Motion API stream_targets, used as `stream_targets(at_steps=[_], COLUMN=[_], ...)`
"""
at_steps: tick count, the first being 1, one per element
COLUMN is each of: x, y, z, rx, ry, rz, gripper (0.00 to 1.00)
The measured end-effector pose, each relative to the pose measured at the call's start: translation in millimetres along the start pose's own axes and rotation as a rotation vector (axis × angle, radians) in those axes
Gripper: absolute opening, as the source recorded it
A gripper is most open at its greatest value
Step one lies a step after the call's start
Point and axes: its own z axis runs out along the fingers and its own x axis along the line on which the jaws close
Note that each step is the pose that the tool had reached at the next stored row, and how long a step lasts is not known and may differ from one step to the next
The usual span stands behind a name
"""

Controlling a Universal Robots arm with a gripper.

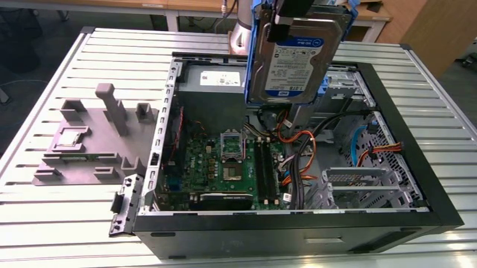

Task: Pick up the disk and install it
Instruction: 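Insert the disk into the insertion slot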

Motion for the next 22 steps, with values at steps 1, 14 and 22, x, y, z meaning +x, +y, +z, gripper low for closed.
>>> stream_targets(at_steps=[1, 14, 22], x=[0.5, 18.3, 26.4], y=[-0.1, -0.1, -16.3], z=[0.0, -0.3, 0.5], rx=[0.0000, 0.0000, 0.0000], ry=[0.0000, 0.0029, 0.0049], rz=[0.000, 0.000, 0.000], gripper=[0.36, 0.36, 0.36])
